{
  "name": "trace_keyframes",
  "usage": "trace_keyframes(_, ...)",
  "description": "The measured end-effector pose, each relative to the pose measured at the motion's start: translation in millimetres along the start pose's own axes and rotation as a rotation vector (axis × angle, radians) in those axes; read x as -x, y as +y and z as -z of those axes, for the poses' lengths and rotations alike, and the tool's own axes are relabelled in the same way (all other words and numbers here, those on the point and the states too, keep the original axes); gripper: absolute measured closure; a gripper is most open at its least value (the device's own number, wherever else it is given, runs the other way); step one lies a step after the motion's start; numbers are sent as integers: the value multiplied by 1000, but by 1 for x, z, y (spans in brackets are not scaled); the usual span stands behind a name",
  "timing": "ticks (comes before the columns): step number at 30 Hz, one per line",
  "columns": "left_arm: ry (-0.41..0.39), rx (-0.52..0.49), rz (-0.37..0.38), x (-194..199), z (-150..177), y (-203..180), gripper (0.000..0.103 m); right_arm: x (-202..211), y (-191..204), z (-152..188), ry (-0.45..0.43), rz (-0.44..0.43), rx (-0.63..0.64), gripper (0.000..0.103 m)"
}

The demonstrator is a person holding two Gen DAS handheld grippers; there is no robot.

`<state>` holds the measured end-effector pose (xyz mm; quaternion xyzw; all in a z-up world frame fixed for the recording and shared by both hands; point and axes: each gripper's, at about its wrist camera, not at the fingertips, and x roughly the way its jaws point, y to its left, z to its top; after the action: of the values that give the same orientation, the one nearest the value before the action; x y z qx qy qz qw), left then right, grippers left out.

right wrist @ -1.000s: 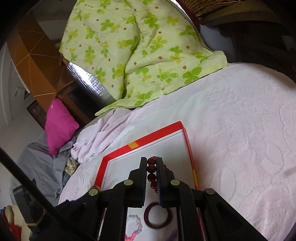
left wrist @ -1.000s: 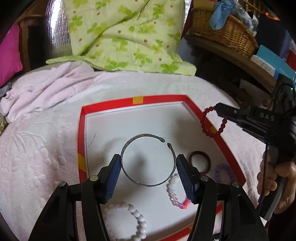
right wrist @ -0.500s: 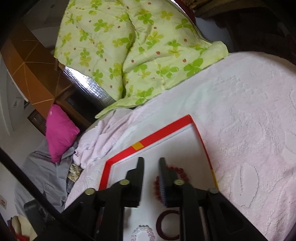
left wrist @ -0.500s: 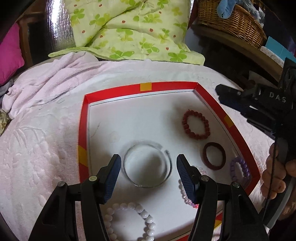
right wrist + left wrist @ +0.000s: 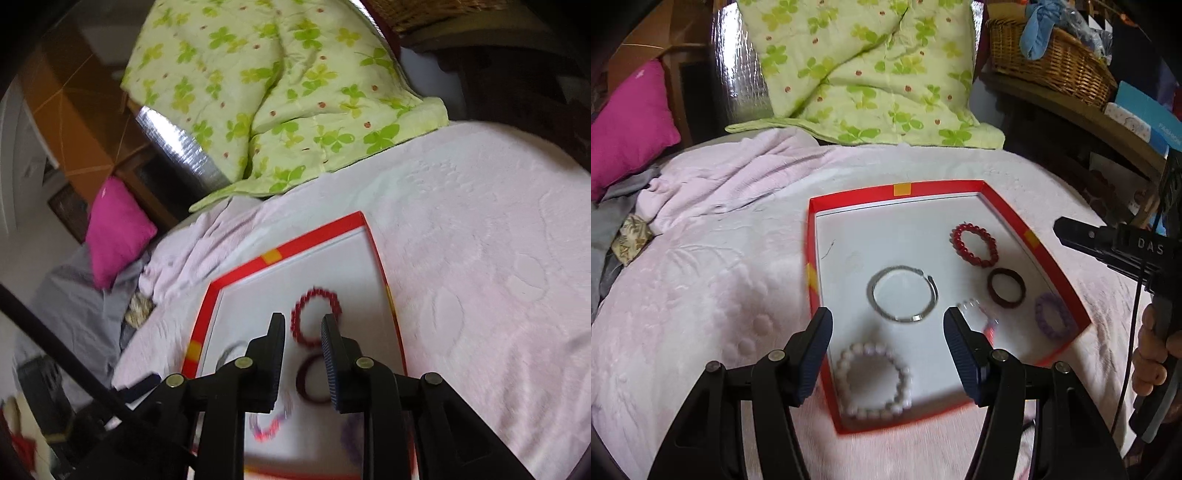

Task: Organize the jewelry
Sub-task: 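Pull both open tools up and back from the red box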

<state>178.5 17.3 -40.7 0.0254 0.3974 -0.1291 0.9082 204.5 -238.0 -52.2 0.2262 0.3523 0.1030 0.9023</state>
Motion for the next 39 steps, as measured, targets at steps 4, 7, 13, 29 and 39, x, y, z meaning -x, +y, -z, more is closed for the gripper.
trace_keyframes(4, -1, -20, -22, 17, 20, -1, 39, 33, 3, 16, -6, -21, 14, 80)
trace_keyframes(7, 17, -3, -29, 28, 43, 3, 39, 59, 1, 36, -2, -26, 17, 80)
trace_keyframes(13, 77, 52, -9, 50, 99, 4, 39, 92, -12, 82, 52, -14, -26, 80)
trace_keyframes(29, 97, -67, -44, 80, 192, -30, 23, 149, -5, 163, 90, -38, 25, 80)
trace_keyframes(39, 146, -3, -55, 69, 208, -18, 7, 176, -3, 188, 20, 29, 35, 80)
